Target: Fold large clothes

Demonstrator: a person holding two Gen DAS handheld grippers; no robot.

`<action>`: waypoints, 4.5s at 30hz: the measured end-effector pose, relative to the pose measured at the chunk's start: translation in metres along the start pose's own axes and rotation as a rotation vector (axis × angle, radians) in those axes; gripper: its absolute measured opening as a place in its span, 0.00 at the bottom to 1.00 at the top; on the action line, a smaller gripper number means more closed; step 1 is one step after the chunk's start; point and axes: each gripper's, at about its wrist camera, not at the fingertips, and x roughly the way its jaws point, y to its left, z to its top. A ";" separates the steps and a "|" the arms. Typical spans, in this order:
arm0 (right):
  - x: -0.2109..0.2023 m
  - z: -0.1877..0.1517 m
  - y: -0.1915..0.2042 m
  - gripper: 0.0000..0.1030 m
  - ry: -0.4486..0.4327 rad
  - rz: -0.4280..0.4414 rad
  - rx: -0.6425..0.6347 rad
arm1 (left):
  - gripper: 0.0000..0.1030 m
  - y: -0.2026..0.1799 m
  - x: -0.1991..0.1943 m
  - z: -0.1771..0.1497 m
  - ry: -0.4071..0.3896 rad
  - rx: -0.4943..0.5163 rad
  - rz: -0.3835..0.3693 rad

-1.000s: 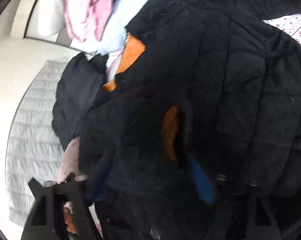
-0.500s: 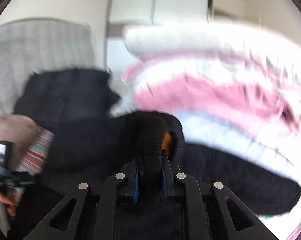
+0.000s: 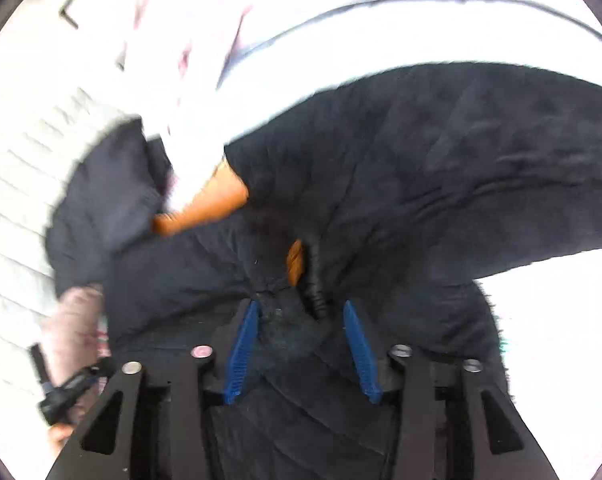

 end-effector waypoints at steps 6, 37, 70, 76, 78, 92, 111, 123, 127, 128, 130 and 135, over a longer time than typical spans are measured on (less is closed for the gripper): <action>-0.058 0.004 -0.158 0.61 -0.143 0.089 0.492 | 0.64 -0.014 -0.022 -0.011 -0.025 0.013 -0.044; -0.097 0.053 -0.373 0.18 -0.603 -0.010 0.750 | 0.64 -0.061 -0.031 -0.045 -0.059 0.126 -0.017; -0.158 0.067 0.056 0.11 -0.781 -0.096 -0.238 | 0.64 0.013 -0.068 -0.021 -0.088 -0.075 -0.116; -0.085 0.022 0.213 0.11 -0.693 -0.085 -0.566 | 0.64 0.032 -0.076 -0.016 -0.081 -0.143 -0.212; -0.046 -0.001 0.261 0.11 -0.627 -0.088 -0.683 | 0.64 0.038 -0.078 -0.014 -0.091 -0.161 -0.210; 0.176 -0.094 0.310 0.16 -0.156 -0.210 -0.852 | 0.64 0.061 -0.070 -0.006 -0.041 -0.244 -0.286; 0.097 0.044 0.197 0.61 -0.199 -0.080 -0.337 | 0.64 0.053 -0.066 -0.006 -0.027 -0.220 -0.290; 0.160 -0.008 0.171 0.62 -0.016 -0.158 -0.456 | 0.64 0.042 -0.057 -0.008 -0.005 -0.193 -0.277; 0.130 -0.006 0.189 0.62 -0.080 -0.072 -0.449 | 0.64 0.040 -0.057 -0.007 -0.012 -0.192 -0.279; 0.123 -0.007 0.198 0.62 -0.095 -0.027 -0.448 | 0.64 0.040 -0.057 -0.006 -0.014 -0.193 -0.279; 0.125 -0.011 0.218 0.62 -0.094 -0.008 -0.483 | 0.64 0.040 -0.056 -0.006 -0.010 -0.189 -0.281; 0.153 -0.023 0.274 0.62 -0.074 0.003 -0.616 | 0.64 0.038 -0.055 -0.007 -0.002 -0.180 -0.278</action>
